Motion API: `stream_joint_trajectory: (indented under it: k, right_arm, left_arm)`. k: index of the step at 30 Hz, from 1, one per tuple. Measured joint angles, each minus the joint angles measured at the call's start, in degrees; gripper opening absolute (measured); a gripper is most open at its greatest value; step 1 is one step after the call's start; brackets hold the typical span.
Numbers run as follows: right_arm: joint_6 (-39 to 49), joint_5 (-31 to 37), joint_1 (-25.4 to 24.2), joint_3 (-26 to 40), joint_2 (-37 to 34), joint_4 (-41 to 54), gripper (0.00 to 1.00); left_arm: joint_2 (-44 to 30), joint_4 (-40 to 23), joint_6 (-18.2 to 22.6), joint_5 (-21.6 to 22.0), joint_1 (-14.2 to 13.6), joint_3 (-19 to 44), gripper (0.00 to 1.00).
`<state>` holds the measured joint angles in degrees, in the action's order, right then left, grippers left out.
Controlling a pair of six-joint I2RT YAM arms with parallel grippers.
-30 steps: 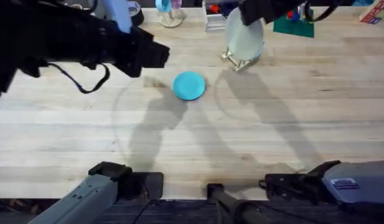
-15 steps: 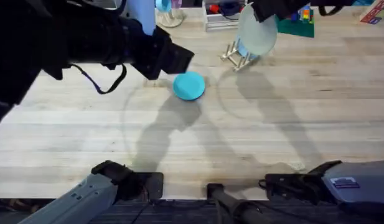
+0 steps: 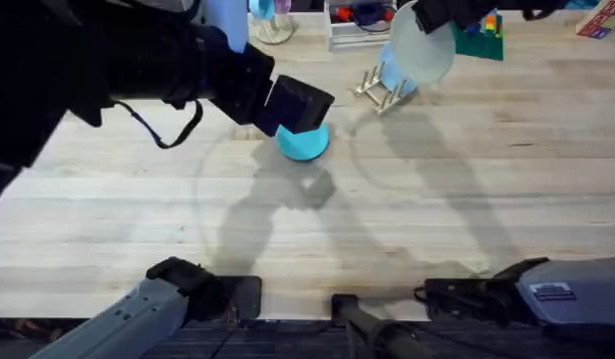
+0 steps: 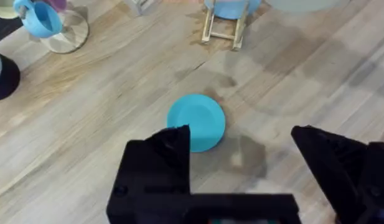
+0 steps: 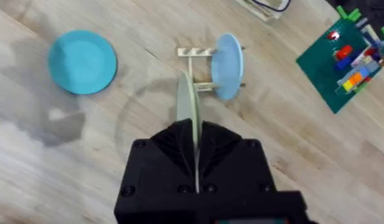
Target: Pick up the plates from the table one by one and place each into a slot on the dish rack.
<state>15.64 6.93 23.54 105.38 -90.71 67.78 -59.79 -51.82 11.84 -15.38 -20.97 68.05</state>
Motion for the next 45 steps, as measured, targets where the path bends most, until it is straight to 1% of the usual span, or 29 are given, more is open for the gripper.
stream_joint_trajectory:
  k: [12,19,35,40,45]
  right_arm:
    - [5.16,0.41,-4.00,0.00,0.01,-4.25,0.030]
    - [6.95,0.38,-4.19,0.00,0.01,-5.78,0.029]
    - [7.46,0.38,-4.18,0.00,-0.13,-6.14,0.029]
    - [8.22,0.32,-4.30,0.04,-1.81,-7.81,0.029]
    - [8.43,-3.05,-6.08,0.07,-3.64,-8.10,0.029]
  left_arm:
    - [0.00,-0.01,0.00,0.02,0.00,0.00,0.994]
    - [0.00,-0.01,-0.01,0.02,0.00,-0.01,0.993]
    - [0.00,0.00,-0.02,0.02,0.00,0.00,0.993]
    - [0.00,-0.01,-0.02,0.02,0.00,0.00,0.993]
    - [0.00,0.00,-0.01,0.02,0.00,0.00,0.993]
